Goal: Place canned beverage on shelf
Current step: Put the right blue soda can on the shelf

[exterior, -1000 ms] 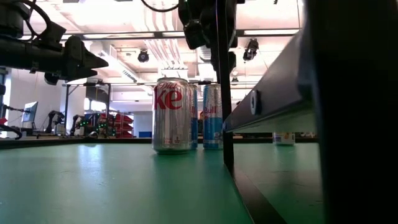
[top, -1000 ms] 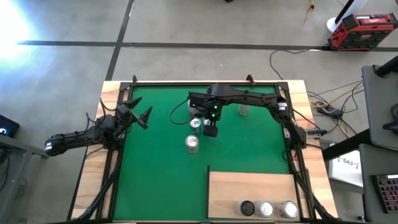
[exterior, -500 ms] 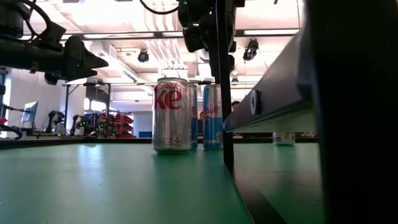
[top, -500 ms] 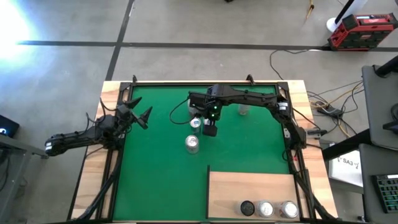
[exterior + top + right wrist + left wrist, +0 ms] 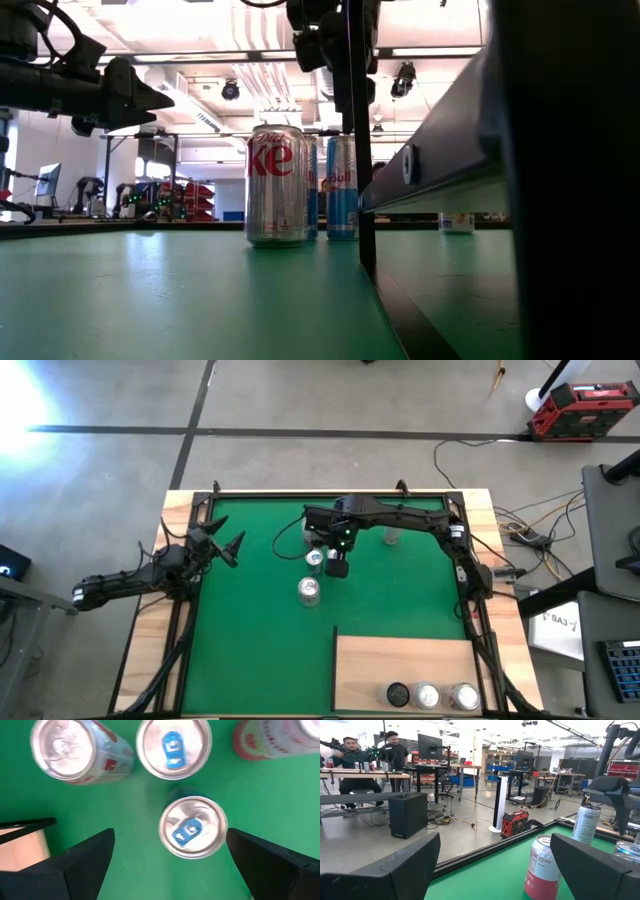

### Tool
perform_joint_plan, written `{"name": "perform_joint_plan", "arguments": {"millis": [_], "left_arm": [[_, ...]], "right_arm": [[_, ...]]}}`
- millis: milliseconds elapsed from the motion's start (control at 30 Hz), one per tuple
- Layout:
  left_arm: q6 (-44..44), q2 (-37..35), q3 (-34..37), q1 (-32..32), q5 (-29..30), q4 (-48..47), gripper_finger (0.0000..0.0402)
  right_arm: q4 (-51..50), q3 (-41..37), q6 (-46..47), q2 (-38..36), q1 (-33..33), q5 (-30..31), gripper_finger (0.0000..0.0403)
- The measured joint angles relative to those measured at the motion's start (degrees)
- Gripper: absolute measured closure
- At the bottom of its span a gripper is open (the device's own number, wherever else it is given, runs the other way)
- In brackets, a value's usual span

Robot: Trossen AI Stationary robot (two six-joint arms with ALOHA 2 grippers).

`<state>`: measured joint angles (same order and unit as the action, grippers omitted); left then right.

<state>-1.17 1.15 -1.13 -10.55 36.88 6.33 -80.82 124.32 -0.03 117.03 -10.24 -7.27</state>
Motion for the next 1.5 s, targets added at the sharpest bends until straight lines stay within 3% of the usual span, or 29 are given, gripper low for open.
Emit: {"name": "perform_joint_plan", "arguments": {"millis": [133,1500], "left_arm": [[-0.01,0.0,0.0,0.01,0.01,0.0,0.0038],[0.0,0.0,0.0,0.0,0.02,0.0,0.0038]], "right_arm": [[0.05,0.02,-0.01,-0.02,-0.17,2.36,0.0028],[5.36,-7.08,1.55,0.26,-0.26,2.84,0.0028]]}}
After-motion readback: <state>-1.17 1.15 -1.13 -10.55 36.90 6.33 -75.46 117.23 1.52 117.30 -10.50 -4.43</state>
